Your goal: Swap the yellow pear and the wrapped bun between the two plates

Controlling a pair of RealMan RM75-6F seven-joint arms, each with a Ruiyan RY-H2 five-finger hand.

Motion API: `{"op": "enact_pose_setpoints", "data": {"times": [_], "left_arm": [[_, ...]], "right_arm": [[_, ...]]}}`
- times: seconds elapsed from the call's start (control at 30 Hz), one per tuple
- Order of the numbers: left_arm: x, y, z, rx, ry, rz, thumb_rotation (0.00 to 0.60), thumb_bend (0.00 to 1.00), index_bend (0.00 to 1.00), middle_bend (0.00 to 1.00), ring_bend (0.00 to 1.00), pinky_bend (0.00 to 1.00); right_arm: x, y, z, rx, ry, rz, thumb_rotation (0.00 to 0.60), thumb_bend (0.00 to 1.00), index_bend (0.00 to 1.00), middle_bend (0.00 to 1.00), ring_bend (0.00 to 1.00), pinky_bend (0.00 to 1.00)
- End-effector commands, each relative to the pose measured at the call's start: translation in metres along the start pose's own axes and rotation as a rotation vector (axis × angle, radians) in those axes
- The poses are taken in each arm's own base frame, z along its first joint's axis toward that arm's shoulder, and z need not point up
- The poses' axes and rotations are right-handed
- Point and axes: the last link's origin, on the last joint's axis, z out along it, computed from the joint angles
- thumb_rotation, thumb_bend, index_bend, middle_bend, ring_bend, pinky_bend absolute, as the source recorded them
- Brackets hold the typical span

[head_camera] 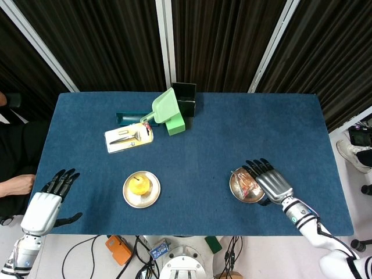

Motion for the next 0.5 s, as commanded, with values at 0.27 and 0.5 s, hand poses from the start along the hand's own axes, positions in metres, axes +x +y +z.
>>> {"op": "enact_pose_setpoints", "data": {"times": [0.27, 0.5], "left_arm": [[-0.021, -0.041, -0.072, 0.183, 0.04, 0.016, 0.6, 0.06, 0.09, 0.0, 0.0, 0.11], [-0.021, -0.041, -0.071, 0.142, 0.049, 0.014, 0.6, 0.06, 0.09, 0.0, 0.0, 0.1]], "right_arm": [[-0.032, 0.039, -0.178, -0.376, 0.399, -0.013, 0.582, 0.07, 0.0, 0.0, 0.0, 0.0], [-0.034, 0.042, -0.177, -0.333, 0.395, -0.016, 0.578, 0.07, 0.0, 0.0, 0.0, 0.0]]}}
